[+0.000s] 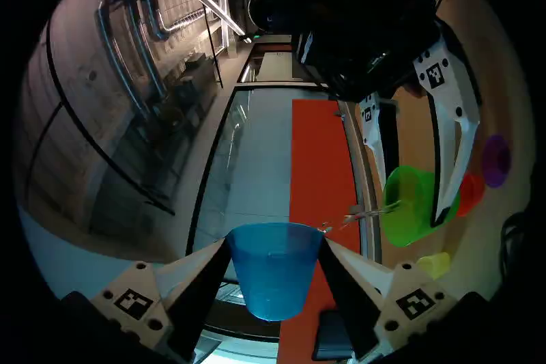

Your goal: Pour water

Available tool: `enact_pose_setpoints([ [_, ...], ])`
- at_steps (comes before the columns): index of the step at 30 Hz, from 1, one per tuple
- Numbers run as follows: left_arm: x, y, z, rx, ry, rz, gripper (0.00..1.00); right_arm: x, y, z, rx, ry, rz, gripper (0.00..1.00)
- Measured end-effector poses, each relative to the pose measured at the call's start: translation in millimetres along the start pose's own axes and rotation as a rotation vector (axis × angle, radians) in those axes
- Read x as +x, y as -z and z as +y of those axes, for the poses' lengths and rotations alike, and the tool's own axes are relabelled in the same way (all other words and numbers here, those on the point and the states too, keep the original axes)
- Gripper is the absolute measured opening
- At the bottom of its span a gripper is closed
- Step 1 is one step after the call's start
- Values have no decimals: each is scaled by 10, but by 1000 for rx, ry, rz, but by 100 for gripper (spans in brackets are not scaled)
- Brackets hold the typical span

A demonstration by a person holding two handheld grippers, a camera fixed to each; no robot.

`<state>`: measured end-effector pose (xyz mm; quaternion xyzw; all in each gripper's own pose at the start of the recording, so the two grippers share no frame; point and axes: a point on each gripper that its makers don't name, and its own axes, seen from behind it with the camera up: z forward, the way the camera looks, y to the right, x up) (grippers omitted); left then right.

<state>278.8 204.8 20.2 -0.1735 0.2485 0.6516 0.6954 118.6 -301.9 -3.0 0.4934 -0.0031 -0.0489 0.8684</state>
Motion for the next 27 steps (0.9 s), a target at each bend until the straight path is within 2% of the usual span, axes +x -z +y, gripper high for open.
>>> enact_pose_setpoints([
  [5,37,-5,-33,12,-54,6,88,20,2,2,-2,-1,5,91],
  [15,170,22,-5,25,-138,26,88,34,-8,26,-7,-3,13,91],
  [23,213,21,41,22,-150,35,88,47,-4,30,-9,-6,18,91],
  [27,201,9,20,25,-135,34,88,57,0,37,-11,-7,20,91],
])
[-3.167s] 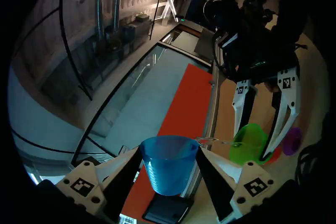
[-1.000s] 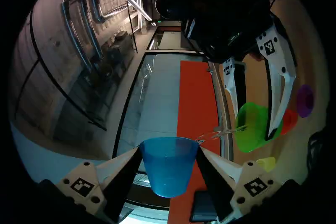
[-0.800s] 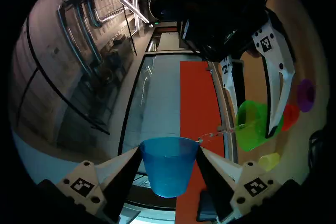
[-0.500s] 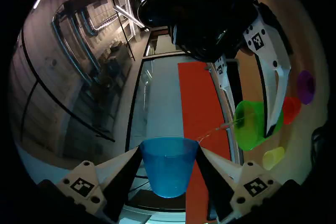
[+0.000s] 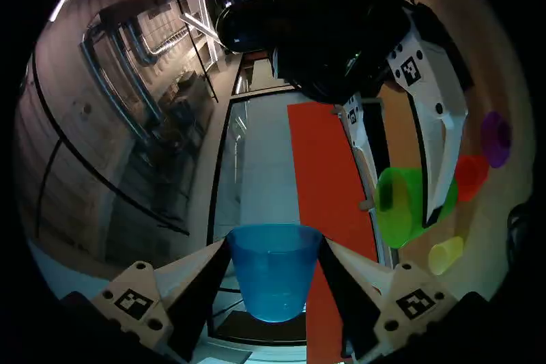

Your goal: Pour water

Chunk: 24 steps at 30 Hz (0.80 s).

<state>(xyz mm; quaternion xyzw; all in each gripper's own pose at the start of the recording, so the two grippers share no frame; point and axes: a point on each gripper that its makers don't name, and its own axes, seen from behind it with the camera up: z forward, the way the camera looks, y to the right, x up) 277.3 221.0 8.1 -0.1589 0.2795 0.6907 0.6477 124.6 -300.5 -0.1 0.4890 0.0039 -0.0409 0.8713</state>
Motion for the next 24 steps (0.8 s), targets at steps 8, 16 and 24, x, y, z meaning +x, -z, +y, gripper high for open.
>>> enact_pose_setpoints([
  [8,-99,-19,-17,-3,110,-7,88,11,6,17,-7,0,2,91],
  [16,-263,-53,-41,-1,364,-31,88,34,15,39,-14,-2,9,91],
  [24,-505,-63,-59,3,642,-81,88,57,27,55,-22,-3,14,91],
])
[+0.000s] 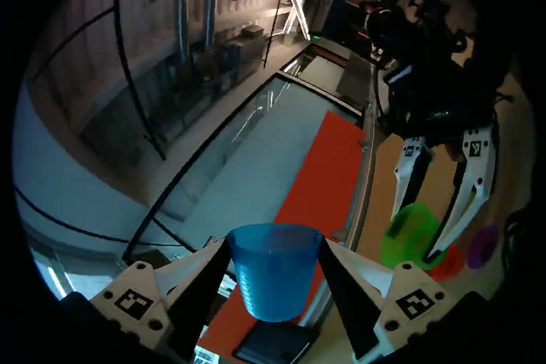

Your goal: Pour water

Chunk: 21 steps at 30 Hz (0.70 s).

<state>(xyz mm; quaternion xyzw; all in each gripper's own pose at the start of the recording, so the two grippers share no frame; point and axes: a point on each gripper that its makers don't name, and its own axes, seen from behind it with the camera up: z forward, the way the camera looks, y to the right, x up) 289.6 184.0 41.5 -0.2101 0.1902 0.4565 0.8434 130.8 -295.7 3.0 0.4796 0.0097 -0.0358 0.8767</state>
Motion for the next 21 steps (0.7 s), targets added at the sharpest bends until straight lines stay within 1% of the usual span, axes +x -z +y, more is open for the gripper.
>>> enact_pose_setpoints([
  [5,-92,12,-68,-1,164,-33,88,-1,4,1,-3,-1,1,91],
  [14,-221,-31,-144,-12,433,-58,88,8,5,2,-6,-3,2,91],
  [21,-334,-17,-206,-27,645,-74,88,23,6,17,-7,-5,4,91],
])
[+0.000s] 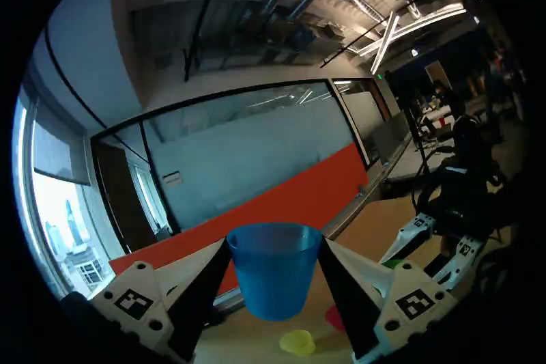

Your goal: Pour water

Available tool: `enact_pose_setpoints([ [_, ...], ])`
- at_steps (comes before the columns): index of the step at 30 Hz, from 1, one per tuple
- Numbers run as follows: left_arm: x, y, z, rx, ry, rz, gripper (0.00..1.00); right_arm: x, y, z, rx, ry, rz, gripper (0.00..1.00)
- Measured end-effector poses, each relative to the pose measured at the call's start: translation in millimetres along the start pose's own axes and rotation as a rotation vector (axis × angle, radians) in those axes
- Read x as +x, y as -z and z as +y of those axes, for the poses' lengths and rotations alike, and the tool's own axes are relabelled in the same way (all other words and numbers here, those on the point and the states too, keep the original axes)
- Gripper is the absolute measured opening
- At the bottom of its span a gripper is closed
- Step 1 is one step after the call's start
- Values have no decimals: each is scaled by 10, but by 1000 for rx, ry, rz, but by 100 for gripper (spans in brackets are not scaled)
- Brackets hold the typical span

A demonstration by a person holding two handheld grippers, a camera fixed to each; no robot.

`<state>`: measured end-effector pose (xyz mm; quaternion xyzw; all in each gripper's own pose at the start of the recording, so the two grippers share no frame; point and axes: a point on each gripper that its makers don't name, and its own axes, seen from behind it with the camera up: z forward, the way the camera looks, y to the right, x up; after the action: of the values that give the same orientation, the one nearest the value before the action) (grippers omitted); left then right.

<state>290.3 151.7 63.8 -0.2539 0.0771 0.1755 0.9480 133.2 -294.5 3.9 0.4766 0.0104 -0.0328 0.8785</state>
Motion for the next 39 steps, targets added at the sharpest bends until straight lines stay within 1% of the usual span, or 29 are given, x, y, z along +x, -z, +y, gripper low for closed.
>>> enact_pose_setpoints([
  [2,-44,2,-37,-6,60,-14,88,0,1,4,-1,1,1,91],
  [5,-147,0,-60,-19,148,-45,88,1,7,8,-2,-1,2,91],
  [8,-220,4,-53,-41,229,-72,88,5,15,14,-3,-3,2,91],
  [11,-248,14,-39,-62,280,-74,88,3,22,18,-5,-2,2,91],
  [14,-291,17,-54,-62,287,-78,88,8,24,23,-6,-2,2,91],
  [17,-340,21,-72,-52,274,-88,88,16,24,26,-7,-3,2,91],
  [24,-459,68,-22,-66,290,-103,88,24,70,57,-17,-3,-2,91],
  [30,-670,131,-2,-63,297,-129,88,-4,200,193,-50,-1,-21,91],
  [39,-1043,233,115,-79,318,-173,89,-86,477,457,-110,-9,-59,91],
])
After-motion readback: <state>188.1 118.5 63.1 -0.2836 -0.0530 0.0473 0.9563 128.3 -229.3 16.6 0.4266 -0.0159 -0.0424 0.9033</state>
